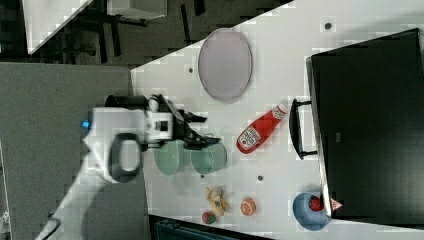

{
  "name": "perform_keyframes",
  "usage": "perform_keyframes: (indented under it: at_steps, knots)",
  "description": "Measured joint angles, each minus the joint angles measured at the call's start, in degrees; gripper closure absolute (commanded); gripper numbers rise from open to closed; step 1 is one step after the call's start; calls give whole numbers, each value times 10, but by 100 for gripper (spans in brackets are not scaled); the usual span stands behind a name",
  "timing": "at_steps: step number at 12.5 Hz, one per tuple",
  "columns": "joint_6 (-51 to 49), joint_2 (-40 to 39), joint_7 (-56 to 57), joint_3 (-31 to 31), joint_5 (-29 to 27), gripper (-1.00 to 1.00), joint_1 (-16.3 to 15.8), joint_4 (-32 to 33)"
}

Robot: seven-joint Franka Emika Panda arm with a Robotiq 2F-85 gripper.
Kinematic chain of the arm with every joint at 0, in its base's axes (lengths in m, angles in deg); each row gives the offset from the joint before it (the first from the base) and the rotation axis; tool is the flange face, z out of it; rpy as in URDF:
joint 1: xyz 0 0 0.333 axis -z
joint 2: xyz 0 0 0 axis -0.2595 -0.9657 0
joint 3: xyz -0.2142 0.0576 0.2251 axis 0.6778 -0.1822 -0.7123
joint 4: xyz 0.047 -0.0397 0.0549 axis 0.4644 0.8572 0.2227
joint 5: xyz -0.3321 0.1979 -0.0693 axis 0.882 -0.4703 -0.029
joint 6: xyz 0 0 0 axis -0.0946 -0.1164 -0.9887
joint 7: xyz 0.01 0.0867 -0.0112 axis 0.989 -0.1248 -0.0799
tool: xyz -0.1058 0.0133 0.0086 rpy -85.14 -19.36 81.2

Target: Pick Ketchup from oven and place it on table.

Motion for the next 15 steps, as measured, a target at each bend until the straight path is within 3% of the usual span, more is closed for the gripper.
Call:
perform_keyframes:
  at_steps: [2,3,5,8,15]
  knots:
    - [-130,26,0,18,-21,-100,3,-118]
    - [-149,36,0,21,-9,-100,9,-157]
    - [-197,88,0,21,3,-100,29,-206]
    - [-301,67,0,19,3,-100,34,-289]
    - [-315,54,0,15,-8,-100,11,-275]
